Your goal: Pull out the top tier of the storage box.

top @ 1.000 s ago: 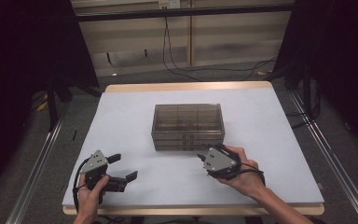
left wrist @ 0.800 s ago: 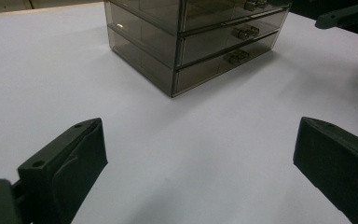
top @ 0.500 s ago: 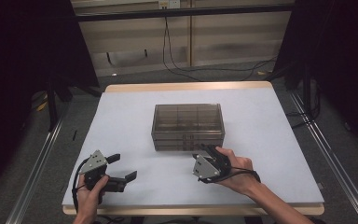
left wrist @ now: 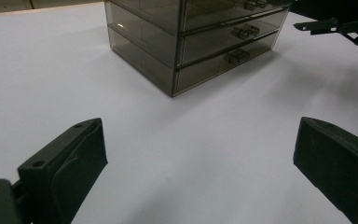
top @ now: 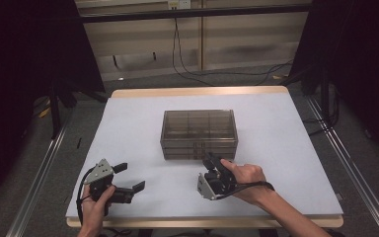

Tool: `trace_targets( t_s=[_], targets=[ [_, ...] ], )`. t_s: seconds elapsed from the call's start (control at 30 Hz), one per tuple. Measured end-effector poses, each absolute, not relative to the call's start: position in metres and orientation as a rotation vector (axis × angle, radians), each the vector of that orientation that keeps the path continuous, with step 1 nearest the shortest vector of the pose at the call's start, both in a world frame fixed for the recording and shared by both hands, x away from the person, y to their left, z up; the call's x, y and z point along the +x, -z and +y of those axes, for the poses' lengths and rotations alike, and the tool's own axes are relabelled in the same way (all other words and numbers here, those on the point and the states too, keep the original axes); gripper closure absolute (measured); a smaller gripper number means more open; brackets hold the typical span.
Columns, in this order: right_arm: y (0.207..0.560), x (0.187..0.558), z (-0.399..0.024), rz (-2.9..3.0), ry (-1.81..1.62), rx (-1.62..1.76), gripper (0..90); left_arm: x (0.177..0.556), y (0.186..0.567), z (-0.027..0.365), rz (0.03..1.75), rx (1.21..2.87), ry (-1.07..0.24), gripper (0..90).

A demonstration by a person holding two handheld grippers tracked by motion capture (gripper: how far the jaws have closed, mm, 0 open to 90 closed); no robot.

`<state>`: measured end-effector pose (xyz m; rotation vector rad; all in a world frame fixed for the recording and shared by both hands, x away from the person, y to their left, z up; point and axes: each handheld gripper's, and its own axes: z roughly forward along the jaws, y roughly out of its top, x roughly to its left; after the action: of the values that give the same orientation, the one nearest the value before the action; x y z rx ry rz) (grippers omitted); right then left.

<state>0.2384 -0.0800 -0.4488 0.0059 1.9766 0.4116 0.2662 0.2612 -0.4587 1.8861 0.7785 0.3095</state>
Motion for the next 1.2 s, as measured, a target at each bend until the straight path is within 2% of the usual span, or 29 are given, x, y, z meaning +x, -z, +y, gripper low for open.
trace_targets(
  t_s=[0.33,1.2],
  targets=[
    [0.445,0.245,-0.070,1.935,-0.370,-0.046,69.7,0.266,0.459,0.261,0.776,1.887,-0.311,2.5],
    [0.465,0.262,-0.065,1.859,-0.214,-0.082,75.5,0.266,0.459,0.262,0.776,1.886,-0.308,2.5]
  ],
)
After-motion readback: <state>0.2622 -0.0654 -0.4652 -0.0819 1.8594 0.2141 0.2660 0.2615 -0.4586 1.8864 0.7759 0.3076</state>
